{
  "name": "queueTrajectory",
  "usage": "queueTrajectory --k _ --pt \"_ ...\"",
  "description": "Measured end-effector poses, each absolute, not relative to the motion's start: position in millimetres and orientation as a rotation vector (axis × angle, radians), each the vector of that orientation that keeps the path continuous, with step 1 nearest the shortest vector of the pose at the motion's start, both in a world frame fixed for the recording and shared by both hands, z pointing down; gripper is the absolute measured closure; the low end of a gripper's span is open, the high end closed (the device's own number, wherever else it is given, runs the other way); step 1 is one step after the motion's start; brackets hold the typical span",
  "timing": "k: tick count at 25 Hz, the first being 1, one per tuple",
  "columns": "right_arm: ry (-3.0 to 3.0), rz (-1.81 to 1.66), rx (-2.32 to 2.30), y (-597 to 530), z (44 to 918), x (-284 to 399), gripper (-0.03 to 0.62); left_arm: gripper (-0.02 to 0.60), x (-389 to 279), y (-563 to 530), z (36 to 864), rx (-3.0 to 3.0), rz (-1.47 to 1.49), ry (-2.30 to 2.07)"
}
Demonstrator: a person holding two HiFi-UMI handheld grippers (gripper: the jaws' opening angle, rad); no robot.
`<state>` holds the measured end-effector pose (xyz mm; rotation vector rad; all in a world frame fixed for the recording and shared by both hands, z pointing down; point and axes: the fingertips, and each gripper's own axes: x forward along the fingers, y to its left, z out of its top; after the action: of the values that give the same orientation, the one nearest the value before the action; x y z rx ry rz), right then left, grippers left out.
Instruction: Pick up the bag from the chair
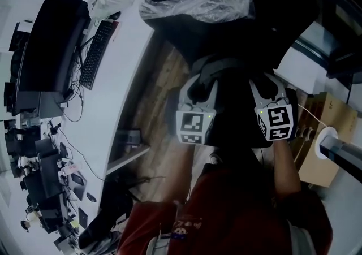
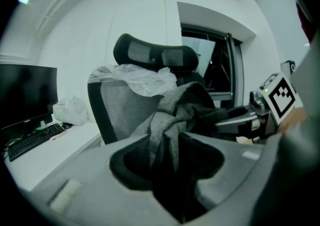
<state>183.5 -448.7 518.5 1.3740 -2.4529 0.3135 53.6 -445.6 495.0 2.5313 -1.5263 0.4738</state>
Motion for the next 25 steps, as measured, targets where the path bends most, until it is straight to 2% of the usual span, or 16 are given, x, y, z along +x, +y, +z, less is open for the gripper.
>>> queueTrajectory --k 10,25 --pt "-2.447 0.145 1.442 -340 462 156 0.461 0.419 25 -337 443 2.602 0.387 -1.553" --pt "-2.455 0.129 1.41 -161 447 120 0.459 0.416 -11 -156 427 2.585 0.391 -1.561"
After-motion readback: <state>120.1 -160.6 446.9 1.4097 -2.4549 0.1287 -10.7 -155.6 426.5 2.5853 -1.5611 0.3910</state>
